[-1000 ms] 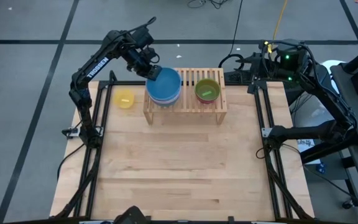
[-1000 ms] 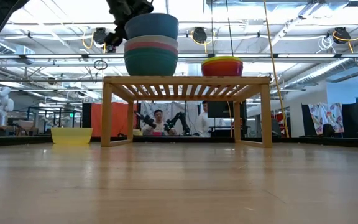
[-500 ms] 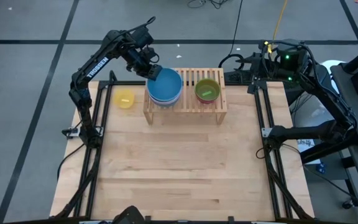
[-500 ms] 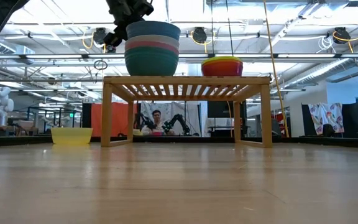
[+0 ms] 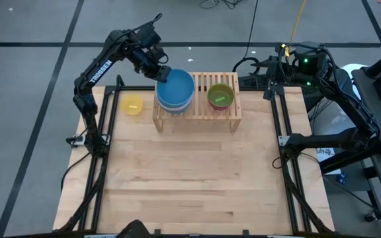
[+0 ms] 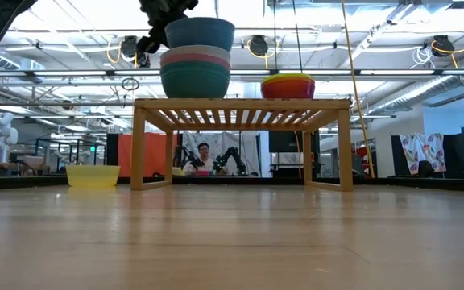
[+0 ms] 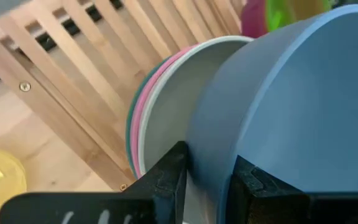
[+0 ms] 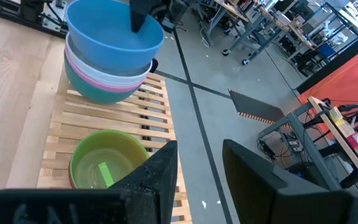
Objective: Place and stack bowls onto a shelf
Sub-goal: Stack the blue bowl on top of the white bowl on the shelf
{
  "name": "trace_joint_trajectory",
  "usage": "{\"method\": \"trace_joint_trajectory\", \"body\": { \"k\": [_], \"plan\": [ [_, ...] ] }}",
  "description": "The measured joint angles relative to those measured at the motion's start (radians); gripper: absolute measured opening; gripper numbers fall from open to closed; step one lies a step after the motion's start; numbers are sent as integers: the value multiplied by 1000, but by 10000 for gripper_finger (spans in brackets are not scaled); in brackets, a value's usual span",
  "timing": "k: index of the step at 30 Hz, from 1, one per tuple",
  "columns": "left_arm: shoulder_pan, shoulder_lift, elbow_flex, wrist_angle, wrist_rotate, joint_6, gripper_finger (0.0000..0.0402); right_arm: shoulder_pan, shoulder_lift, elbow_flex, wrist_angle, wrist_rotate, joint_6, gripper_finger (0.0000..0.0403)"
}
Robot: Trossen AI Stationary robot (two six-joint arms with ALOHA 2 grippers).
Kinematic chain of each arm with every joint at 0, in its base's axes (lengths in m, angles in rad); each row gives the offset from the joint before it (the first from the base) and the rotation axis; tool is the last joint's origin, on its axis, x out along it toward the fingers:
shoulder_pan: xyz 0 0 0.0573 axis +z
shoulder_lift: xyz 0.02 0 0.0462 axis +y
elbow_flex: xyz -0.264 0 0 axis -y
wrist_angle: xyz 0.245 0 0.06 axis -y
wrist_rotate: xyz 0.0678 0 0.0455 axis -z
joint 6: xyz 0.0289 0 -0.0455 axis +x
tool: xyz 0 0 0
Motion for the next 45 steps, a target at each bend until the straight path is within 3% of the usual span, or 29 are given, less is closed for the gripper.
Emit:
{"method": "trace_joint_trajectory", "body": {
  "k": [33, 45],
  "plan": [
    [0, 0, 9, -1, 2, -115, 72, 0, -1, 0, 0, 0, -8, 121],
    [0, 1, -90, -2, 57, -161, 72, 0, -1, 0, 0, 0, -30, 121]
  ]
}}
